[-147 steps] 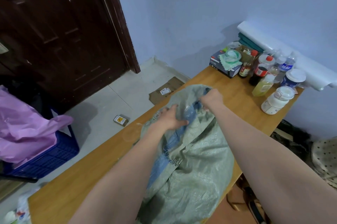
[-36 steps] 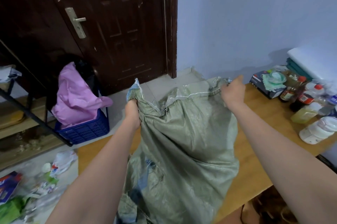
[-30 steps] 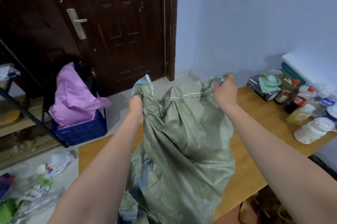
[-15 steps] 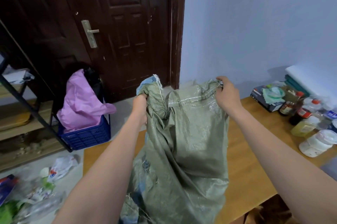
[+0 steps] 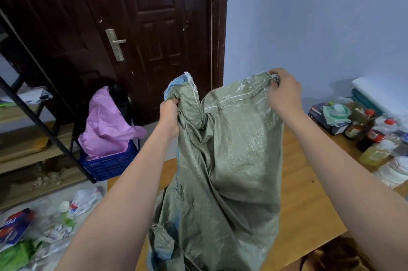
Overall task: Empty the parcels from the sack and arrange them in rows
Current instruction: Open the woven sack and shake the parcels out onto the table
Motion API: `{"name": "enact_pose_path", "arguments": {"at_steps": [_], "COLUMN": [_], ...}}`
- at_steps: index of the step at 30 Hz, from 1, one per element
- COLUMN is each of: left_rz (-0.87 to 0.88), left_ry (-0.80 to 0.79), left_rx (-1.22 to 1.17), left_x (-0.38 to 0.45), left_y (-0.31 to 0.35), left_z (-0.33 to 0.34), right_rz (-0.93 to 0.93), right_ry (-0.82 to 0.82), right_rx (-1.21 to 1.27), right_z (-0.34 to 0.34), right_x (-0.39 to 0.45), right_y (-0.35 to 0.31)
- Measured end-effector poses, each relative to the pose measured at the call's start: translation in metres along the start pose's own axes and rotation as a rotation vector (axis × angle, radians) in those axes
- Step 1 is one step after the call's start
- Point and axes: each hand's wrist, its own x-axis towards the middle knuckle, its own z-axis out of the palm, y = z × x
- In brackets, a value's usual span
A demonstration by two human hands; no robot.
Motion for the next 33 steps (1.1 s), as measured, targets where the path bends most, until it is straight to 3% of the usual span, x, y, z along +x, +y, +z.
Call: {"name": "enact_pose_path", "arguments": {"at_steps": [16,23,27,33], "left_rz": [0.087,0.110,0.118,0.183], "left_ry": [-0.107,-0.192,-0.219,-0.292], "left_rx": [-0.072,-0.015,-0.024,-0.002], "left_x": [-0.009,-0.024,-0.025,-0.027], "left_y": [0.028,0.038,0.044,0.056], "left_z": [0.015,0.046,0.049,0.053], "right_rz": [-0.108,-0.203,-0.163,-0.229], "right_ry": [0.029,-0.092,-0.191,-0.255], "right_rx": [0.063,0.214,0.273,0.236], "right_z": [-0.006,0.019,0.021,0.030], "right_x": [0.007,-0.009,-0.011,-0.009], "right_y": [-0.038,-0.079,-0.091,-0.115]}}
